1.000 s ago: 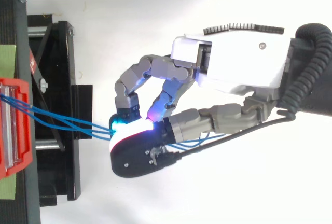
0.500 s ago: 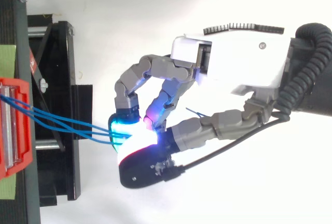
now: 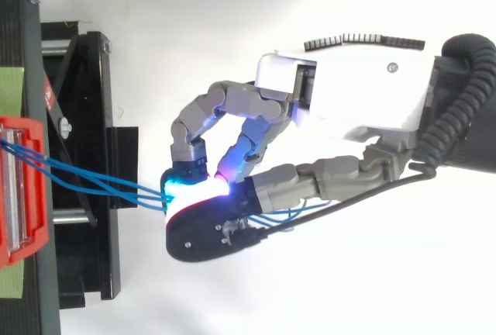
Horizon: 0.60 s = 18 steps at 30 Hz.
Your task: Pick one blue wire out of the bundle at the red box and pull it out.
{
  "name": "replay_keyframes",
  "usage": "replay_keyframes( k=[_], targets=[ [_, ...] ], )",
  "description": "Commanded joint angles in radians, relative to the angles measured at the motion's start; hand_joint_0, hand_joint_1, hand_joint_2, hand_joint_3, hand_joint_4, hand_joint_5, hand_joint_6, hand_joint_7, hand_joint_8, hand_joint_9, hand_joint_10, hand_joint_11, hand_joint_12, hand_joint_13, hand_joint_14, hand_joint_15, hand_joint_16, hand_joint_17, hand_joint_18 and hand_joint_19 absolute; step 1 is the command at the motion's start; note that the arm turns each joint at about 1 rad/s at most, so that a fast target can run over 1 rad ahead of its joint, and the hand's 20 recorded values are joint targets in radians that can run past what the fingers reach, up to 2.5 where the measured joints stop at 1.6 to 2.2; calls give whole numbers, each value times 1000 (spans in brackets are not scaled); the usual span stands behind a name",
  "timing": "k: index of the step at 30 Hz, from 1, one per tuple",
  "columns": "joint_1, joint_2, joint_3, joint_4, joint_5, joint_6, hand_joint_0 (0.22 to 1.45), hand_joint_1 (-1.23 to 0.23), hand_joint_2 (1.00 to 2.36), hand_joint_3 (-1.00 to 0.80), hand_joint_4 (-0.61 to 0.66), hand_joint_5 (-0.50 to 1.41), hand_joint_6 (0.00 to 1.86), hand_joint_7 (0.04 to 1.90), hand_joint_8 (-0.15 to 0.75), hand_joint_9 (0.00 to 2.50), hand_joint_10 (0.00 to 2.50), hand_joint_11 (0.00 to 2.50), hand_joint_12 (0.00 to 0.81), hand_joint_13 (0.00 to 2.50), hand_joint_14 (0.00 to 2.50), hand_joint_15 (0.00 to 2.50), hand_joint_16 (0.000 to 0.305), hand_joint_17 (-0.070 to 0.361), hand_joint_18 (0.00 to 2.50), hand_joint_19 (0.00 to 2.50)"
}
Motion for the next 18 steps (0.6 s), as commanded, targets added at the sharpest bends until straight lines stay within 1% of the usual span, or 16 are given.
replay_keyframes(
  k=[1,4,5,6,8,9,11,12,15,17,18],
  targets=[
    [-1,0,0,-1,1,3,565,-465,1010,-284,136,-180,901,874,371,1128,14,802,409,989,22,636,41,92,761,644],
    [-4,0,-1,-4,-1,12,554,-457,1009,-331,150,-180,891,855,371,1120,16,809,403,975,22,632,41,92,748,651],
    [-4,0,0,-5,-1,15,537,-451,1007,-395,142,-182,882,870,360,1103,16,808,391,962,23,640,38,86,723,668],
    [-5,0,0,-7,-1,17,523,-444,1004,-436,153,-181,875,862,364,1105,17,817,395,966,22,639,39,88,729,664],
    [-7,1,0,-22,-2,23,507,-437,1002,-474,167,-181,867,842,366,1098,15,807,404,970,22,632,40,90,738,657],
    [-10,1,0,-44,-4,27,501,-437,1001,-488,171,-183,858,841,369,1098,15,802,404,966,22,630,41,92,743,647],
    [-13,6,0,-64,-7,30,499,-439,1000,-483,167,-182,855,836,367,1097,15,803,405,966,22,634,41,92,744,646],
    [-14,8,0,-84,-13,30,500,-449,1001,-471,168,-183,852,845,368,1095,16,802,406,966,20,634,41,92,743,645],
    [-14,15,-1,-117,-21,27,518,-482,1006,-410,158,-187,848,853,359,1083,17,806,398,959,21,636,40,89,728,653],
    [-18,20,0,-130,-22,27,529,-517,1008,-359,151,-189,847,866,357,1079,16,816,395,956,21,635,39,88,722,659],
    [-18,20,0,-131,-22,27,534,-538,1010,-327,170,-190,853,841,368,1085,16,807,406,966,21,629,42,94,745,642]
  ],
)
